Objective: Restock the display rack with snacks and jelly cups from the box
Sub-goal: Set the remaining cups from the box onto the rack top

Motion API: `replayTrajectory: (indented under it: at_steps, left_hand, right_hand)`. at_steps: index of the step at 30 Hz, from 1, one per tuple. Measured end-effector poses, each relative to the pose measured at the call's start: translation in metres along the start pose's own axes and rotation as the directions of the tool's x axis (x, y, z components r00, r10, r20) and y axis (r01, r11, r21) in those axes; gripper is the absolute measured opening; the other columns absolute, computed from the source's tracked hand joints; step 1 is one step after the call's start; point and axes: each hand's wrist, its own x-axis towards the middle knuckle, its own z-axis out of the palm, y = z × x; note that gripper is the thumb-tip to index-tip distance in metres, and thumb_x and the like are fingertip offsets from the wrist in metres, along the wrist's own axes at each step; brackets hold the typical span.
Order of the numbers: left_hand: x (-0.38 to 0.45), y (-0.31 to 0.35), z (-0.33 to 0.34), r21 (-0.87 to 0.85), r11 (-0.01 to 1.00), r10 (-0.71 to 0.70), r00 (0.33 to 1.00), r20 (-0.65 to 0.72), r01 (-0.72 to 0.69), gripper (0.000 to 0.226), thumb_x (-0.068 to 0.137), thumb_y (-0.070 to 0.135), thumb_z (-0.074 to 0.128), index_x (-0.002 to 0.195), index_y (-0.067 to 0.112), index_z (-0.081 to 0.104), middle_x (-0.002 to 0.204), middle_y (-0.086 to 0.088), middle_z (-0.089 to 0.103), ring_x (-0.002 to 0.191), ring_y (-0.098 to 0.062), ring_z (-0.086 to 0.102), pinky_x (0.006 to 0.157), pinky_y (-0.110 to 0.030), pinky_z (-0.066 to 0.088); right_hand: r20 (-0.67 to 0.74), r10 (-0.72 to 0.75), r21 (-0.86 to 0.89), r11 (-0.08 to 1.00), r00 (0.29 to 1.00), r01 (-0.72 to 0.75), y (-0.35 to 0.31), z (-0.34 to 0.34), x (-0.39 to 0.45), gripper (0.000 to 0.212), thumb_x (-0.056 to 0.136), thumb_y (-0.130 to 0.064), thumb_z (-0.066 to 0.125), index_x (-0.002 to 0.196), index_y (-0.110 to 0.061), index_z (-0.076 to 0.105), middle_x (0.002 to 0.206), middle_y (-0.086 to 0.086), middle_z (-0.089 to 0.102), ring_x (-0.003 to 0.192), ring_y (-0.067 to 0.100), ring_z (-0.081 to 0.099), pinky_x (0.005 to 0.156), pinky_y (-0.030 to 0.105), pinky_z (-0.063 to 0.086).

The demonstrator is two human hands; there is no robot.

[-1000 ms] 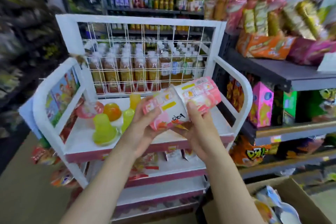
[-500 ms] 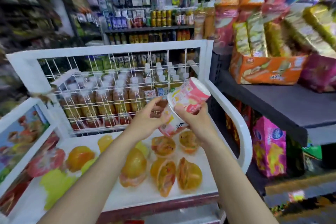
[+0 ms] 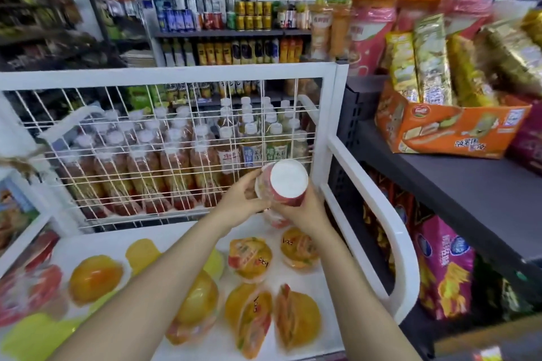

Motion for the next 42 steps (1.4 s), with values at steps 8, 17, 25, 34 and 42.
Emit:
replayTrajectory:
  at_steps: [8, 17, 25, 34, 42]
  left_hand:
    - [-0.002, -0.004, 0.002, 0.111, 0.991, -0.085, 0.995, 0.057, 0.078, 0.065, 0.081, 0.034, 0.073, 0.141, 0.022, 0.053, 0.133, 0.007, 0.062, 0.117, -0.012, 0.061, 0.101, -0.034, 0.051]
    - [-0.055, 0.017, 0.014, 0.321, 0.947, 0.003, 0.998, -0.060, 0.017, 0.056, 0.097, 0.031, 0.061, 0.148, 0.025, 0.041, 0.134, 0.016, 0.044, 0.127, -0.012, 0.048, 0.101, -0.031, 0.041]
    - [-0.183, 0.014, 0.048, 0.520, 0.782, 0.487, 0.858, -0.167, -0.343, 0.035, 0.094, 0.026, 0.058, 0.129, 0.025, 0.058, 0.125, 0.005, 0.056, 0.115, -0.012, 0.055, 0.086, -0.023, 0.047]
    - [-0.348, -0.109, 0.176, 0.568, 0.766, 0.287, 0.951, 0.118, -0.302, 0.041, 0.090, 0.033, 0.057, 0.125, 0.011, 0.063, 0.122, -0.008, 0.064, 0.107, -0.032, 0.063, 0.083, -0.040, 0.051]
    - [-0.412, -0.152, 0.297, 0.563, 0.792, 0.014, 0.930, 0.367, -0.234, 0.069, 0.083, 0.054, 0.031, 0.133, 0.013, 0.056, 0.128, -0.006, 0.057, 0.120, -0.028, 0.054, 0.095, -0.039, 0.046]
  right_hand:
    - [0.013, 0.056, -0.077, 0.996, 0.998, -0.054, 0.018, 0.000, -0.013, 0.087, 0.053, -0.064, 0.081, 0.130, -0.032, 0.055, 0.123, -0.003, 0.060, 0.108, 0.009, 0.061, 0.095, 0.034, 0.054]
    - [-0.048, 0.011, -0.117, 0.993, 0.999, -0.017, 0.005, -0.010, -0.049, 0.082, 0.076, -0.042, 0.083, 0.145, -0.023, 0.043, 0.140, 0.001, 0.044, 0.125, 0.011, 0.046, 0.097, 0.020, 0.037]
    - [-0.064, -0.282, -0.214, 0.941, 0.957, 0.263, -0.043, -0.058, -0.210, 0.041, 0.095, -0.027, 0.063, 0.134, -0.022, 0.052, 0.124, -0.006, 0.054, 0.114, 0.007, 0.053, 0.096, 0.024, 0.046]
    - [0.008, -0.016, -0.701, 0.713, 1.000, 0.017, 0.069, -0.103, -0.426, 0.041, 0.090, -0.041, 0.049, 0.109, -0.007, 0.061, 0.101, 0.010, 0.058, 0.096, 0.031, 0.054, 0.074, 0.037, 0.043]
    - [-0.112, 0.205, -0.705, 0.673, 0.972, -0.223, 0.147, -0.177, -0.536, 0.038, 0.084, -0.042, 0.052, 0.098, -0.010, 0.067, 0.093, 0.009, 0.060, 0.085, 0.033, 0.060, 0.065, 0.040, 0.047]
